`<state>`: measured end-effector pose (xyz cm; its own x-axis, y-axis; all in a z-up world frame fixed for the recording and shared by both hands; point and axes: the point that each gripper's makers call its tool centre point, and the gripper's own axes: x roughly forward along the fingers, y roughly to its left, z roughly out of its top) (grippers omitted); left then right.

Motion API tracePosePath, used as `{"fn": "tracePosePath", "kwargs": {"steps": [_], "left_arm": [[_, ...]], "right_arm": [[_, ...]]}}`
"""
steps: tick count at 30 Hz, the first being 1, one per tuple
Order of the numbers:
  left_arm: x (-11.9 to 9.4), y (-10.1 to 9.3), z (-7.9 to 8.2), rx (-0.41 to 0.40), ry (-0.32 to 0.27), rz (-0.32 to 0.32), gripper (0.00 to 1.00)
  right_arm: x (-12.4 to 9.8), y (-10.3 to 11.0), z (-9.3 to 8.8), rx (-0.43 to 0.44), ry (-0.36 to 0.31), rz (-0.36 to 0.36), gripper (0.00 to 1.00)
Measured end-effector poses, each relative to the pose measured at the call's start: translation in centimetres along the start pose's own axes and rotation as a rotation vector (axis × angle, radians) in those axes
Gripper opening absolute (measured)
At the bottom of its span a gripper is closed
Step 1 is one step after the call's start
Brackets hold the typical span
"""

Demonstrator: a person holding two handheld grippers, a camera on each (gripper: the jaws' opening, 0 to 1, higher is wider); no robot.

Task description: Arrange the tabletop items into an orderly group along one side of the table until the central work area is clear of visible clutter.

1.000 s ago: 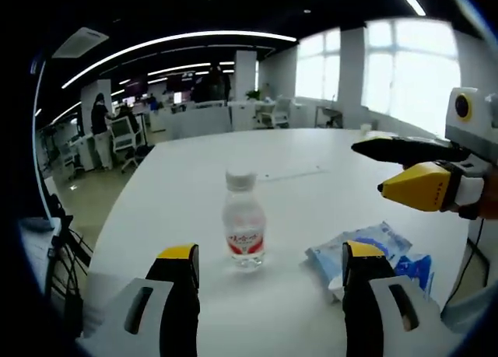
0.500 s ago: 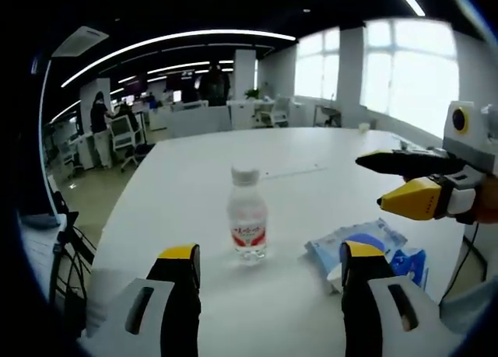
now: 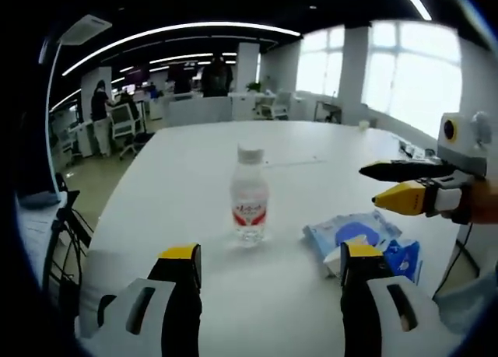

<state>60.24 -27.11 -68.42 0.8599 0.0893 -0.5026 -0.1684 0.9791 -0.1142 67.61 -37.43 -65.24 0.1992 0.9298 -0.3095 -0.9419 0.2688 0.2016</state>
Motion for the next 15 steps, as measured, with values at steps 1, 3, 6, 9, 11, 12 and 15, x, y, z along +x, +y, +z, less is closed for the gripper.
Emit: {"fn": "tracePosePath", "kwargs": {"steps": [1, 3, 6, 9, 11, 12, 15], "left_arm": [[-0.1, 0.0, -0.2, -0.002, 0.004, 0.001, 0.69], [-0.2, -0.1, -0.7, 0.004, 0.011, 0.005, 0.69], [-0.4, -0.6, -1.4, 0.006, 0.022, -0.002, 0.7], [-0.4, -0.8, -2.1, -0.001, 0.034, -0.007, 0.7], [-0.4, -0.9, -2.6, -0.006, 0.042, -0.011, 0.7], [-0.4, -1.0, -2.8, -0.007, 0.047, -0.011, 0.7], [-0.6, -1.3, -3.5, -0.001, 0.059, -0.013, 0.71]], "right_arm": [[0.0, -0.1, -0.3, 0.014, 0.007, -0.003, 0.53], [-0.1, -0.2, -1.1, 0.032, 0.025, -0.007, 0.53], [-0.2, -0.4, -2.1, 0.046, 0.044, -0.01, 0.53], [-0.5, -0.2, -3.5, 0.065, 0.081, -0.024, 0.53], [-0.8, -0.2, -4.3, 0.085, 0.092, -0.029, 0.53], [-0.9, -0.1, -4.6, 0.092, 0.099, -0.03, 0.53], [-1.1, -0.1, -5.7, 0.109, 0.125, -0.036, 0.52]]}}
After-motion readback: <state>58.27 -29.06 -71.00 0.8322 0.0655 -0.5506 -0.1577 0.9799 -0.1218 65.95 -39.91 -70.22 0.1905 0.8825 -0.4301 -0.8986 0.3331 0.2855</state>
